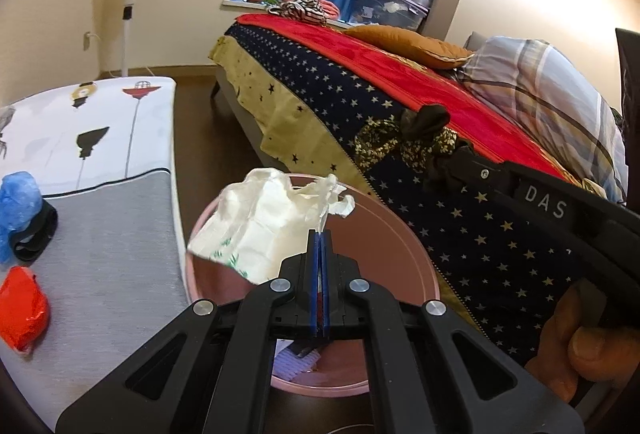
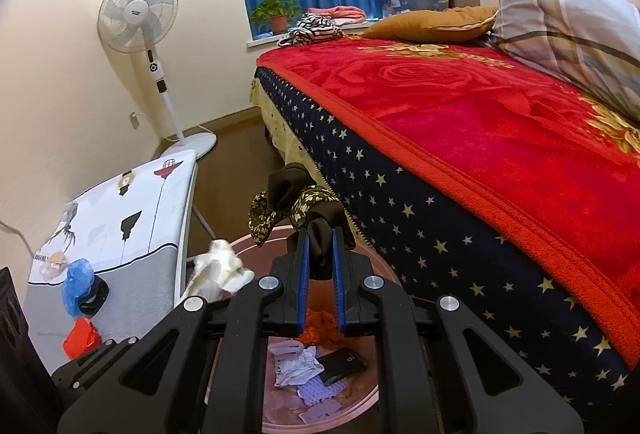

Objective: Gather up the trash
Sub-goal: 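Open both tools to drop the cloth and white bag into the bin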

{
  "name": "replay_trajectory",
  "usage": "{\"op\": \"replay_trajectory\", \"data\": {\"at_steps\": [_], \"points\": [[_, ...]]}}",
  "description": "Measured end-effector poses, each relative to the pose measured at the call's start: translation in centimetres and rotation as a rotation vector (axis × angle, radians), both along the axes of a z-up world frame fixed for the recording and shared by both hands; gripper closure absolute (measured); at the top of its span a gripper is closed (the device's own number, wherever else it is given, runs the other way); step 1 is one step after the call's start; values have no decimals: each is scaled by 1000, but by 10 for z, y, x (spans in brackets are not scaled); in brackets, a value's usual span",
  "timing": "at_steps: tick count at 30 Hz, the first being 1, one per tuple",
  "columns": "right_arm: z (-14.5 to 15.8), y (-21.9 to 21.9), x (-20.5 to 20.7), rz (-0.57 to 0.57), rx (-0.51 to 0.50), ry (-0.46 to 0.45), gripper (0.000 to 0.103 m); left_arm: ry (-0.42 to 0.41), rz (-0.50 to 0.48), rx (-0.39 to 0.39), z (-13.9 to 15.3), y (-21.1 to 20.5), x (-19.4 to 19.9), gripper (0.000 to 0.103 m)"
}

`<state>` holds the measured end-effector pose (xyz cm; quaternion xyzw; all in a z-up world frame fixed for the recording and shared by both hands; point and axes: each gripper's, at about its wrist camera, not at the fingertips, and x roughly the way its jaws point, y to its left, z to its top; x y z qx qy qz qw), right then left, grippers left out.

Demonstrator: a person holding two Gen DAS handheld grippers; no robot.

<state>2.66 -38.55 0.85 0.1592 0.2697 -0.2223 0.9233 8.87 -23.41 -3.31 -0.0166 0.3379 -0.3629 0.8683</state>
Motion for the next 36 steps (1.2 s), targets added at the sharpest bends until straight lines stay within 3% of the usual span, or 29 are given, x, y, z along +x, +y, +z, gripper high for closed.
{"op": "replay_trajectory", "data": {"at_steps": [9,12,14,16,17,36], "points": [[-3,-2,1,2,9,8,92,37,-16,21,-9,-4,2,102],[-3,-3,2,4,19,9,86,49,-11,36,-11,-4,2,101],[-4,-3,2,0,19,16,75,53,1,53,-13,-2,3,92],[-5,-3,0,-6,17,13,64,44,22,60,-11,2,4,76],[-5,-2,0,-7,14,12,62,39,32,61,-10,5,3,76],[7,41,-3,131,16,-50,61,-44,228,69,15,72,-4,76]]}}
